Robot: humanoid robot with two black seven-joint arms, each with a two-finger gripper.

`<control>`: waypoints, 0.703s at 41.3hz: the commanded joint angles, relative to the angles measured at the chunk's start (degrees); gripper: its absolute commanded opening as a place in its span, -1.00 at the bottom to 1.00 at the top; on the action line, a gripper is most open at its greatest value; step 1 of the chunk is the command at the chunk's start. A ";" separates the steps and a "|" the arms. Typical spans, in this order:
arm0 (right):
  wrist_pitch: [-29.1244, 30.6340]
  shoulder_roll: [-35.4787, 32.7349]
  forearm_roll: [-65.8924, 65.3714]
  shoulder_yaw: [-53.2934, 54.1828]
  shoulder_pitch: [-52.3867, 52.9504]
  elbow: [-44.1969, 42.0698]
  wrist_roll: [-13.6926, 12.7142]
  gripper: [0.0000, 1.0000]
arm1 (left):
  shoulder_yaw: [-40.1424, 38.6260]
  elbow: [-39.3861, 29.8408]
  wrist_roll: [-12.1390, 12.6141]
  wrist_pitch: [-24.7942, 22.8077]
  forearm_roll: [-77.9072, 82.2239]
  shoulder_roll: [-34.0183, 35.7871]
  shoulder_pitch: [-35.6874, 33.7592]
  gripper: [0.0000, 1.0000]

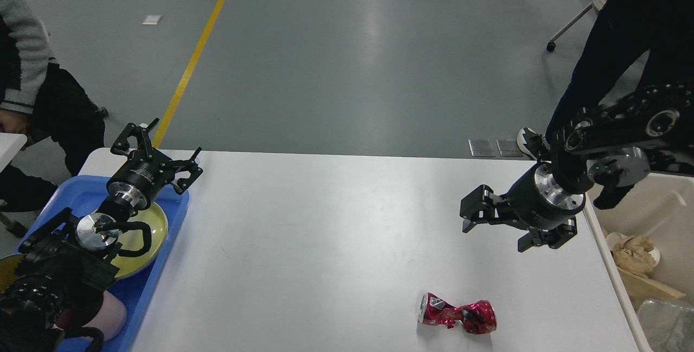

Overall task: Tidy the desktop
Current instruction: 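Bring the right gripper down toward the red crumpled wrapper, then grasp the red wrapper with the right gripper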

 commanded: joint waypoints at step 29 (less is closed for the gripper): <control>-32.60 5.39 37.15 16.51 -29.30 -4.49 -0.06 0.95 | 0.00 0.00 -0.01 0.00 -0.06 0.00 -0.01 1.00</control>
